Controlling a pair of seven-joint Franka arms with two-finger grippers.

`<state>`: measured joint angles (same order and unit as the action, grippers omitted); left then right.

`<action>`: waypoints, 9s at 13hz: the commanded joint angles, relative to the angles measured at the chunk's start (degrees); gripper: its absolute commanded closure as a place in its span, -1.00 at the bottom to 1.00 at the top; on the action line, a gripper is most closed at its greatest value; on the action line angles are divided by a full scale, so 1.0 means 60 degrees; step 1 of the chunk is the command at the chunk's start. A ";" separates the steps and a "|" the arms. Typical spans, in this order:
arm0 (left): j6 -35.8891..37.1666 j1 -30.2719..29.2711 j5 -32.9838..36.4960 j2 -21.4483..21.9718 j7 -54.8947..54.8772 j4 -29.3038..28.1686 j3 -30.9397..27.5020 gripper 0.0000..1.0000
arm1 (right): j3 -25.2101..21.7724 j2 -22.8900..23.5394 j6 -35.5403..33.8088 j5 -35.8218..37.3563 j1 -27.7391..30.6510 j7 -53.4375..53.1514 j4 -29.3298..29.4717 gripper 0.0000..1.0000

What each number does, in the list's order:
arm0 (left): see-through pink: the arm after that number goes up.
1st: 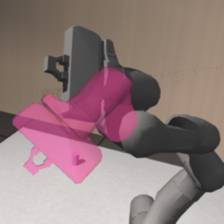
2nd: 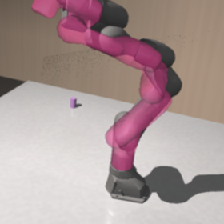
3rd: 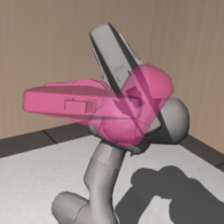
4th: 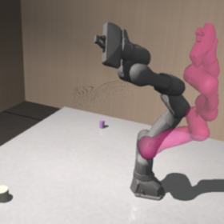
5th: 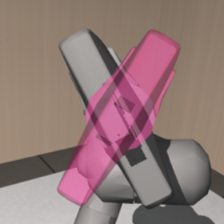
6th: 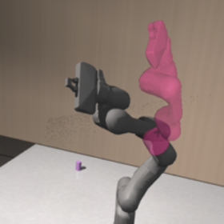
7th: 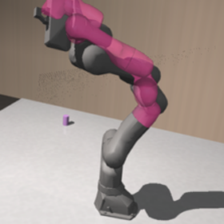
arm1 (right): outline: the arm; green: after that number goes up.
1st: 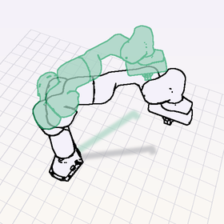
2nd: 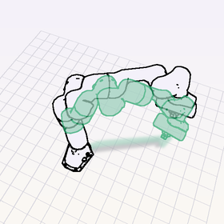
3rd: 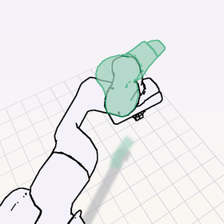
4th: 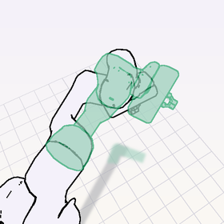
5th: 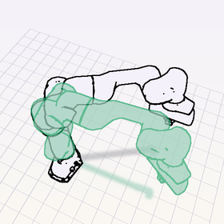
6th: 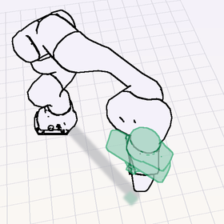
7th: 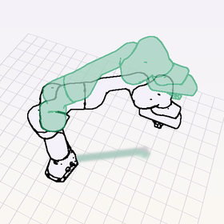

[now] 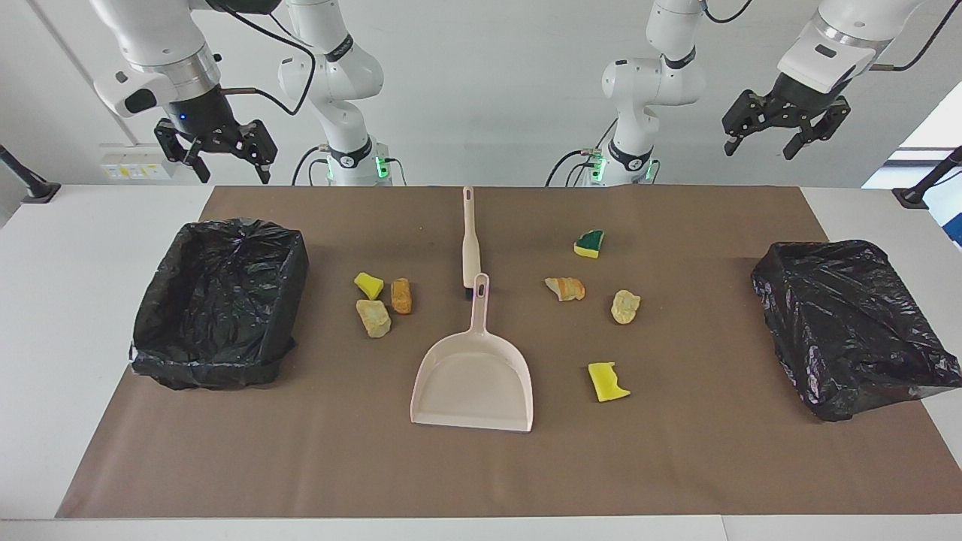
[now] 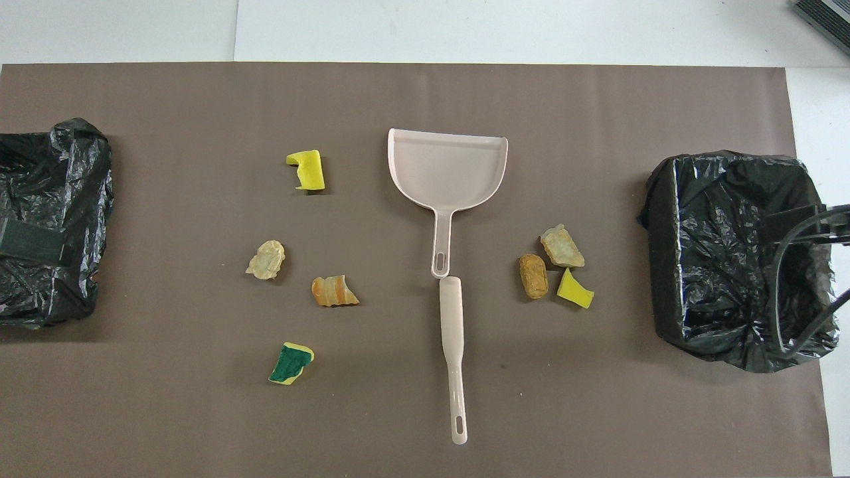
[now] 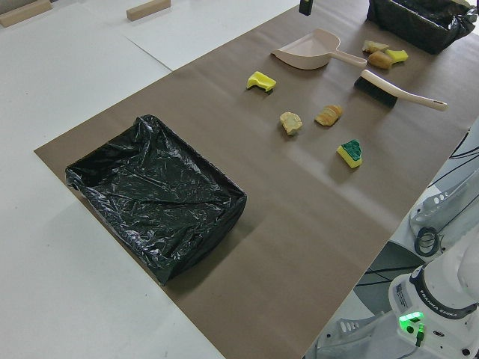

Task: Sweep and dump trash in bin

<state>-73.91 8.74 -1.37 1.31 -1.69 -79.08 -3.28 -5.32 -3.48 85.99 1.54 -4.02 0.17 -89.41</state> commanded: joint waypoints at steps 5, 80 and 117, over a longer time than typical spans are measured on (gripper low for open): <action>-0.0339 0.0096 0.0066 0.0061 0.0077 -0.0048 -0.0083 -1.00 | 0.0052 -0.0094 -0.0020 -0.0008 0.0158 0.0337 -0.0069 -1.00; -0.5199 0.5372 -0.1516 0.0972 1.3410 -0.9309 0.0342 1.00 | 0.0799 0.2532 0.2789 -0.0291 -0.3722 0.2957 -0.2040 1.00; -0.8071 0.5792 -0.1791 -0.0158 0.5029 -0.8282 0.0356 1.00 | 0.0799 0.1400 0.4053 0.1384 -0.4882 0.4937 -0.5328 1.00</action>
<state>-120.12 41.25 -9.48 0.71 28.41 -128.68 -0.39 -0.62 6.41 109.05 8.36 -33.61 31.72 -119.68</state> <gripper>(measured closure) 0.736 0.687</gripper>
